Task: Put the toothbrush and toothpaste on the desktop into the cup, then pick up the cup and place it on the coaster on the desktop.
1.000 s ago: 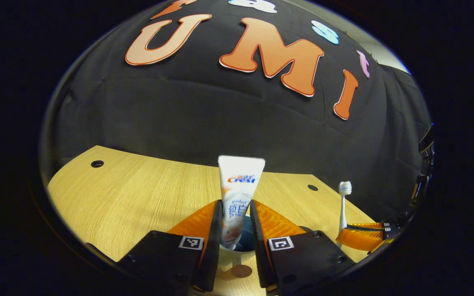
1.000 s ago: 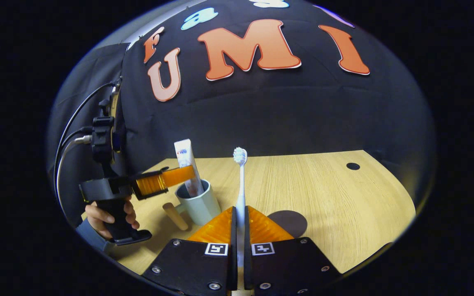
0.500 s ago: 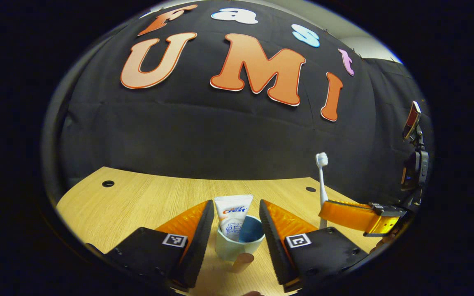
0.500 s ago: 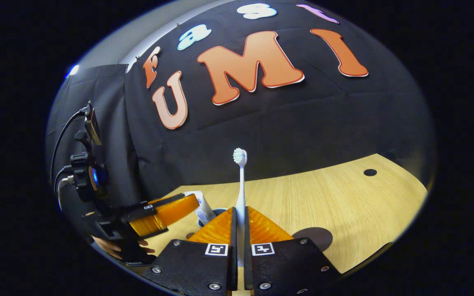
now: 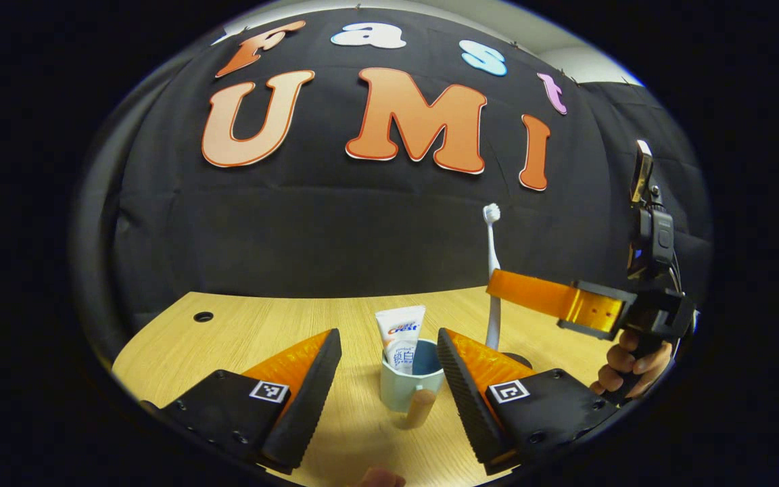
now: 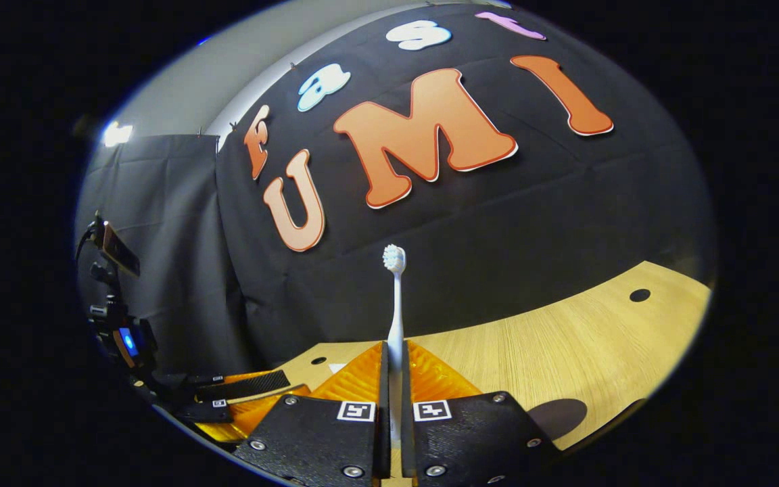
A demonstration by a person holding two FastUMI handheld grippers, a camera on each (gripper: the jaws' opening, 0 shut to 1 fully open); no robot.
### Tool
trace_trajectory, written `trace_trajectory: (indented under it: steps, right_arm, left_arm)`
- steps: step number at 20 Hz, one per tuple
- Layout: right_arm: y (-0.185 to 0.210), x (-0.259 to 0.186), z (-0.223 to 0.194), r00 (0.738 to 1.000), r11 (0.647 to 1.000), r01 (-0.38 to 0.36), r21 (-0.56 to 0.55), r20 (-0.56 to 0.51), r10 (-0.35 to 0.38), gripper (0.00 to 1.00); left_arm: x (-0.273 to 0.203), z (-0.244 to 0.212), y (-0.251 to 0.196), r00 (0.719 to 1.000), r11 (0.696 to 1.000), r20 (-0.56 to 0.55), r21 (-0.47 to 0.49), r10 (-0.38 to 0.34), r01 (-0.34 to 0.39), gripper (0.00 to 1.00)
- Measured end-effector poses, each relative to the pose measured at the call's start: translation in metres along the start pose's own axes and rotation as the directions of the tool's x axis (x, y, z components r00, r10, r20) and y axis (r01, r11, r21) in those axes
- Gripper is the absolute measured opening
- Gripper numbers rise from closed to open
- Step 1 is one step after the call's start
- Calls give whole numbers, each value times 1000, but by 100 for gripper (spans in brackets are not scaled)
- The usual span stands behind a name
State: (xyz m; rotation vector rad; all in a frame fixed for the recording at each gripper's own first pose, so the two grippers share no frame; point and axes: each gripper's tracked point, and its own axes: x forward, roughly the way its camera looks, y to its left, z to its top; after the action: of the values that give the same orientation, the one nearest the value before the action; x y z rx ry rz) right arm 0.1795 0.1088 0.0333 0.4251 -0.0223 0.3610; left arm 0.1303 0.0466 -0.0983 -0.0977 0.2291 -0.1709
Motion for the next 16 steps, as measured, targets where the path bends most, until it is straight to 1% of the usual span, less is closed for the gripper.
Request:
trace_trajectory:
  steps: [2, 8, 13, 16]
  right_arm:
    - [-2, 8, 1, 1000, 1000, -1, 29, 24, 1, 6]
    - [-14, 35, -14, 999, 996, 18, 91, 25, -21, 6]
    - [-14, 50, -32, 1000, 989, 13, 144, 10, -14, 6]
    - [-12, 55, -42, 1000, 989, 12, 144, -9, -10, 6]
  left_arm:
    - [-3, -1, 4, 1000, 1000, 0, 11, 9, -9, 92]
    - [-4, -8, 18, 999, 999, -10, 8, 32, -31, 92]
    - [-1, -14, 22, 999, 999, -22, 2, 40, -40, 92]
    - [1, -16, 20, 999, 999, -30, -3, 36, -36, 92]
